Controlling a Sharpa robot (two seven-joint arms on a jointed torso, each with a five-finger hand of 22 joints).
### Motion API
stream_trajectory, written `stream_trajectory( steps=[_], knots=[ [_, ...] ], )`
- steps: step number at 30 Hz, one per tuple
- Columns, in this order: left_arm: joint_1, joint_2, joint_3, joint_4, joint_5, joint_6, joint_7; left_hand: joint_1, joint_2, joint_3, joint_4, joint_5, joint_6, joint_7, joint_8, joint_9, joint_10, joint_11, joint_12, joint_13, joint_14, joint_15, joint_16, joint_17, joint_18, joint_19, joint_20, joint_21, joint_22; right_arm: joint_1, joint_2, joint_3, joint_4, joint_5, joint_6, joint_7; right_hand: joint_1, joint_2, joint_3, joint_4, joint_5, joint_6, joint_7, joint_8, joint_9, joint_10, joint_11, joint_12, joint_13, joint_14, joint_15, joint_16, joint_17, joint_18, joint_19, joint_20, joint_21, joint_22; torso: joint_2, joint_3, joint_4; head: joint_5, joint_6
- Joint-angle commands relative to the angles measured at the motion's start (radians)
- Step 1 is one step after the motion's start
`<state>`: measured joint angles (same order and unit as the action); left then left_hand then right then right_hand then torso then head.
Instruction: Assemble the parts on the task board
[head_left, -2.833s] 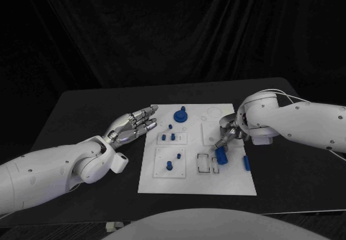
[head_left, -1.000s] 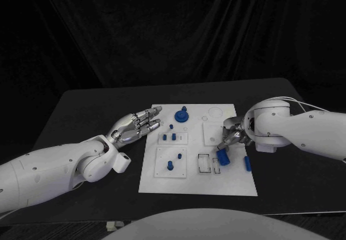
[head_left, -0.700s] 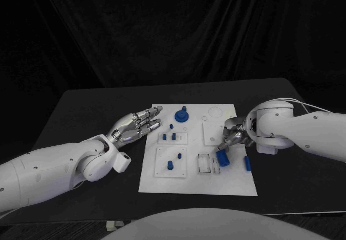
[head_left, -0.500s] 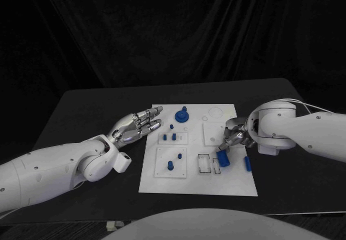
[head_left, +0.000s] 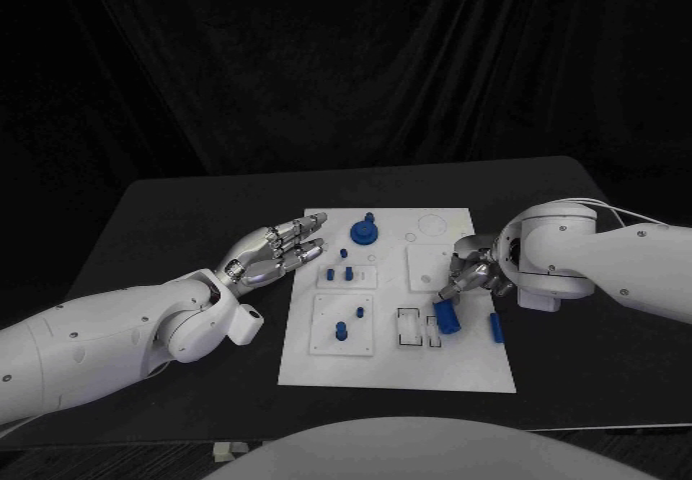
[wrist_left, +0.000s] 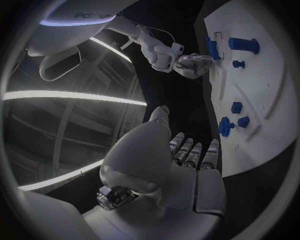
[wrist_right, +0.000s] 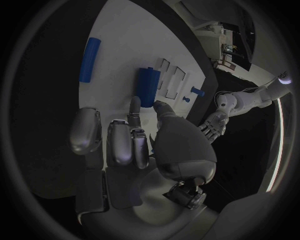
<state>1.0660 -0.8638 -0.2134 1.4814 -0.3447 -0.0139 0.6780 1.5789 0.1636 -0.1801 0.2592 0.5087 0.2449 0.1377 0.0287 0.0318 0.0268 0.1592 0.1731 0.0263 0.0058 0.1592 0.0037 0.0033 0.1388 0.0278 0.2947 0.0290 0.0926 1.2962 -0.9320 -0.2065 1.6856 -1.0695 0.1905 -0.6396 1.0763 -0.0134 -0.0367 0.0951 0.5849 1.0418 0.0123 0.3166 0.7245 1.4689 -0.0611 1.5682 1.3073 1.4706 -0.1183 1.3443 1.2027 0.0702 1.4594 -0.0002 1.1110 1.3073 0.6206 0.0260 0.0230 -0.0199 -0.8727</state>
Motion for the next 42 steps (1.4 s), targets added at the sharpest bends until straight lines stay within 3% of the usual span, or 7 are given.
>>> stream_trajectory(
  steps=[1, 4, 7, 13, 27, 39, 42],
  knots=[
    [0.001, 0.002, 0.001, 0.002, 0.002, 0.013, 0.031, 0.008, 0.001, 0.006, -0.001, 0.004, 0.000, 0.018, 0.005, 0.001, -0.003, -0.005, -0.004, -0.001, -0.002, 0.006, 0.002, -0.001, -0.016, 0.007, 0.003, -0.001, 0.001, 0.001, 0.001, -0.001, 0.000, 0.002, -0.017, -0.006, -0.003, -0.004, 0.006, 0.003, -0.005, -0.007, 0.002, 0.006, 0.001, 0.102, 0.001, 0.003, 0.263, 0.036, 0.001, -0.002, 0.001, 0.016, 0.001, -0.005, -0.002, 0.125, 0.001, 0.0001, 0.0010, -0.001, 0.000],
    [0.001, 0.001, 0.001, 0.003, 0.002, 0.013, 0.031, 0.008, 0.001, 0.006, -0.001, 0.004, 0.000, 0.018, 0.005, 0.001, -0.003, -0.005, -0.004, -0.001, -0.002, 0.006, 0.002, -0.001, -0.016, 0.007, 0.003, -0.001, 0.001, 0.001, 0.004, -0.001, 0.000, -0.017, -0.010, -0.007, -0.005, -0.007, 0.012, 0.004, -0.023, -0.011, 0.003, 0.006, 0.004, 0.102, 0.002, 0.003, 0.263, 0.036, 0.002, -0.002, 0.001, 0.016, 0.001, -0.004, -0.004, 0.126, 0.001, 0.0000, 0.0009, -0.001, 0.000],
    [0.001, 0.001, 0.001, 0.003, 0.002, 0.014, 0.030, 0.008, 0.001, 0.006, -0.001, 0.004, 0.000, 0.018, 0.005, 0.001, -0.003, -0.005, -0.004, -0.001, -0.002, 0.006, 0.002, -0.001, -0.016, 0.007, 0.003, -0.001, 0.001, 0.001, 0.010, -0.001, -0.001, -0.047, 0.009, -0.008, -0.035, -0.012, 0.007, 0.028, -0.267, -0.013, 0.009, 0.009, 0.016, 0.102, 0.005, 0.003, 0.263, 0.036, 0.004, -0.002, 0.000, 0.014, 0.001, 0.001, -0.006, 0.128, 0.000, -0.0001, 0.0007, -0.002, 0.000],
    [0.001, 0.001, 0.001, 0.003, 0.002, 0.015, 0.028, 0.008, 0.001, 0.006, -0.001, 0.004, 0.000, 0.018, 0.005, 0.001, -0.003, -0.005, -0.004, -0.001, -0.002, 0.006, 0.002, -0.001, -0.016, 0.007, 0.003, -0.001, 0.001, 0.000, 0.021, -0.001, 0.000, -0.109, 0.045, -0.010, -0.069, -0.025, -0.002, 0.071, -0.430, -0.022, 0.013, 0.003, 0.018, 0.102, 0.010, 0.003, 0.263, 0.036, 0.009, -0.003, -0.002, 0.016, 0.003, 0.002, -0.009, 0.130, 0.000, 0.0003, 0.0008, -0.002, 0.000],
    [0.001, 0.001, 0.001, 0.003, 0.002, 0.022, 0.019, 0.009, 0.001, 0.008, -0.002, 0.005, 0.007, 0.022, 0.006, 0.002, -0.003, -0.005, -0.002, 0.000, 0.002, 0.015, 0.008, 0.002, -0.024, 0.009, 0.003, 0.000, 0.003, 0.000, 0.056, -0.001, 0.001, -0.239, 0.124, -0.016, -0.084, -0.084, 0.027, 0.155, -0.523, -0.031, 0.023, -0.048, -0.028, 0.102, 0.018, 0.003, 0.263, 0.036, 0.014, -0.004, -0.009, 0.014, 0.012, 0.006, -0.005, 0.138, 0.001, 0.0000, 0.0008, -0.002, 0.000],
    [0.001, 0.002, 0.001, 0.002, 0.002, 0.027, 0.013, 0.009, 0.001, 0.010, -0.002, 0.006, 0.027, 0.032, 0.010, 0.004, -0.003, -0.005, -0.002, 0.000, 0.003, 0.017, 0.009, 0.002, -0.031, 0.011, 0.003, 0.001, 0.003, -0.001, 0.072, -0.001, 0.011, -0.275, 0.175, -0.017, -0.031, -0.125, 0.051, 0.184, -0.525, -0.074, 0.035, -0.066, -0.034, 0.102, 0.028, 0.003, 0.263, 0.030, 0.022, -0.022, -0.036, 0.017, 0.007, 0.012, -0.033, 0.133, 0.000, 0.0001, 0.0005, -0.001, 0.000],
    [0.001, 0.003, 0.001, 0.002, 0.002, 0.028, 0.012, 0.009, 0.001, 0.010, -0.002, 0.006, 0.029, 0.033, 0.010, 0.004, -0.003, -0.004, -0.001, 0.000, 0.003, 0.018, 0.009, 0.002, -0.033, 0.011, 0.003, 0.001, 0.004, -0.001, 0.075, -0.001, 0.012, -0.278, 0.179, -0.017, 0.005, -0.120, 0.063, 0.175, -0.467, -0.084, 0.037, -0.061, -0.028, 0.102, 0.030, 0.003, 0.263, 0.030, 0.024, -0.024, -0.039, 0.018, 0.007, 0.014, -0.037, 0.132, 0.000, 0.0000, 0.0007, -0.002, 0.000]
  ],
)
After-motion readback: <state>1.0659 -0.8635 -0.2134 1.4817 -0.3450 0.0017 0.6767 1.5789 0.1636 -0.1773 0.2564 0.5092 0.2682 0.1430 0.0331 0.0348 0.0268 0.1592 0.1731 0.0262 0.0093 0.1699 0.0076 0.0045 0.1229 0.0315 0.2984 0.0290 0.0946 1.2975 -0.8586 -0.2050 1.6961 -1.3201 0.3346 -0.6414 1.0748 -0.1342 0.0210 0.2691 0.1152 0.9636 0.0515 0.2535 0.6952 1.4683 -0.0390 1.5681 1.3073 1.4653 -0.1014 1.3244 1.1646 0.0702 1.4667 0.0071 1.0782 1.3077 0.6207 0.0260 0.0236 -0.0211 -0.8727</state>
